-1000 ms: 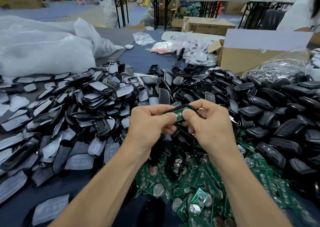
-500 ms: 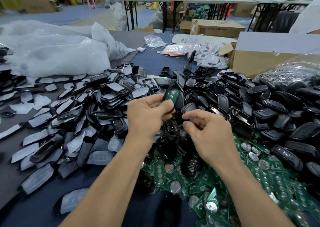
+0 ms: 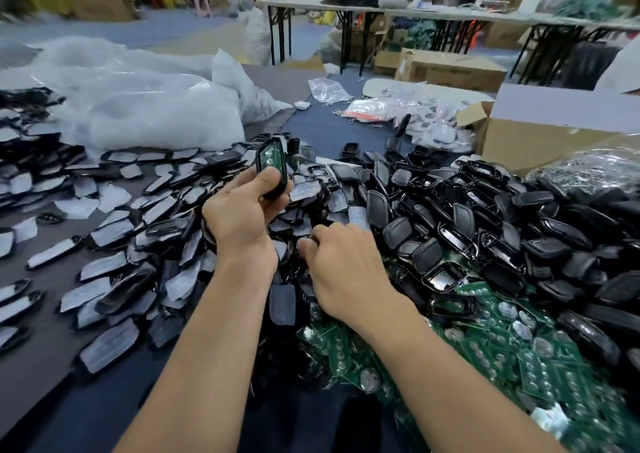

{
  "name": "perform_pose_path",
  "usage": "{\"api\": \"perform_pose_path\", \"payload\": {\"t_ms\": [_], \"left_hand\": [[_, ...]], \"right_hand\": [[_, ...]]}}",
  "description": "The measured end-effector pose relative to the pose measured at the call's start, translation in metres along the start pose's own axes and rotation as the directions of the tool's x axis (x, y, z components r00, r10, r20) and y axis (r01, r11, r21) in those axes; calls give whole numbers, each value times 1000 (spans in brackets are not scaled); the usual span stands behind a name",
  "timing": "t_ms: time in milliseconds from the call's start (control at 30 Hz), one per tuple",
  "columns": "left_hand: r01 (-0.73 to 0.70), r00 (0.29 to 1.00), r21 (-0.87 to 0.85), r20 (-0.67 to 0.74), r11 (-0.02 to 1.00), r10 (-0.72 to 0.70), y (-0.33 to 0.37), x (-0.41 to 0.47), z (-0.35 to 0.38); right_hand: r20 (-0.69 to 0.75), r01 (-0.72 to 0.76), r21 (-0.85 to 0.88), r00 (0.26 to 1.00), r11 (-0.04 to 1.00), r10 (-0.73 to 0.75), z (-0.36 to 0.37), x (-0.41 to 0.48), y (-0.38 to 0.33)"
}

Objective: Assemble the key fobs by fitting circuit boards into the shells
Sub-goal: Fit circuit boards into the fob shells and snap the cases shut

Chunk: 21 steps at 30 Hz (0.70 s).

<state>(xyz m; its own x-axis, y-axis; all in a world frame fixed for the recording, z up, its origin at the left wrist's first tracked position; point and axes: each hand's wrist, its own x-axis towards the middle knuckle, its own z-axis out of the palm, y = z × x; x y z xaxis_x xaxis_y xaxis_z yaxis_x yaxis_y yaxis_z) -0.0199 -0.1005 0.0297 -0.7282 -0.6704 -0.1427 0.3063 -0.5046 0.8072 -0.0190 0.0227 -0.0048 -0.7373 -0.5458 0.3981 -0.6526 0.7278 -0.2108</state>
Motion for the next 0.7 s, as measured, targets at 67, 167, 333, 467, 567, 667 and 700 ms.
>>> {"api": "perform_pose_path", "payload": {"t_ms": [67,167,333,467,567,667,700], "left_hand": [[-13,1000,1,-7,1000,13,1,3,1],[-20,1000,6,-15,1000,20,1,5,0],[-11,999,-11,-41,1000,11,2,8,-2],[-16,998,-40,-68,999,13,1,10,-3],[-6,997,-51,-73,999,2,1,10,-5],[1,998,-35,-63,999,-3,-1,11,-5],[-4,998,-24,-57,1000,2,-2,11,-5]], "right_hand": [[12,-15,-70,1000,997,15,2,8,0],[163,-156,-40,973,987,161,6,16,3],[68,-365,175,931,914,359,5,29,2],[57,-376,187,927,908,372,15,41,-1],[-72,-419,206,895,884,441,20,56,6],[-59,-458,170,879,872,473,23,74,17],[-42,-456,139,884,879,465,24,81,21]]}}
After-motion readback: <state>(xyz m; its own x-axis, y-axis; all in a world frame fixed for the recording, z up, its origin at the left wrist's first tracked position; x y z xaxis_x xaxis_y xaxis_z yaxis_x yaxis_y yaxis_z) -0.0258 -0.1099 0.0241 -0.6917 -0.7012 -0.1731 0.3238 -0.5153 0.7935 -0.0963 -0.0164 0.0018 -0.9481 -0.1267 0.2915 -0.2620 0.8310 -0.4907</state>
